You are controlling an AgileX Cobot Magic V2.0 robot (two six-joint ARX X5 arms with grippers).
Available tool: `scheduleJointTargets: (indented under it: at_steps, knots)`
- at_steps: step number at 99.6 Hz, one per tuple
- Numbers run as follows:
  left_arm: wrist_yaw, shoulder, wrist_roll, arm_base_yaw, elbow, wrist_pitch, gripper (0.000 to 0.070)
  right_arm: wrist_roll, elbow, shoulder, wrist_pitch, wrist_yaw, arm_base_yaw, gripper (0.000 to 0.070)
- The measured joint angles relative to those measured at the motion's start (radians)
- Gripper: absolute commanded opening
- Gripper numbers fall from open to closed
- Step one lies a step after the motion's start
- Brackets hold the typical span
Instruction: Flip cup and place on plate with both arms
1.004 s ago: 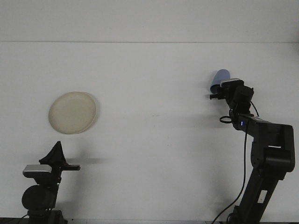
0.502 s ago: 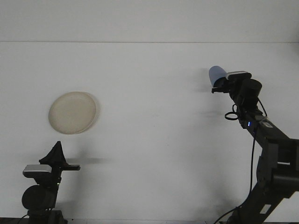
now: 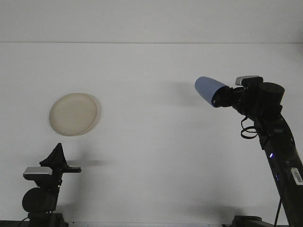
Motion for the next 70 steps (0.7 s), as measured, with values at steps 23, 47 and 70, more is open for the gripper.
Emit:
scheduleJointTargets:
  at_steps: [23, 47, 70]
  knots:
    - [0.0, 0.0, 0.0, 0.0, 0.0, 0.0, 0.0012, -0.046, 0.009, -0.035, -0.299, -0.024, 0.226, 0.0]
    - [0.0, 0.0, 0.0, 0.0, 0.0, 0.0, 0.0012, -0.171, 0.103, 0.021, -0.589, 0.182, 0.532, 0.0]
    - [0.0, 0.0, 0.0, 0.0, 0.0, 0.0, 0.0012, -0.227, 0.27, 0.17, -0.84, 0.335, 0.727, 0.0]
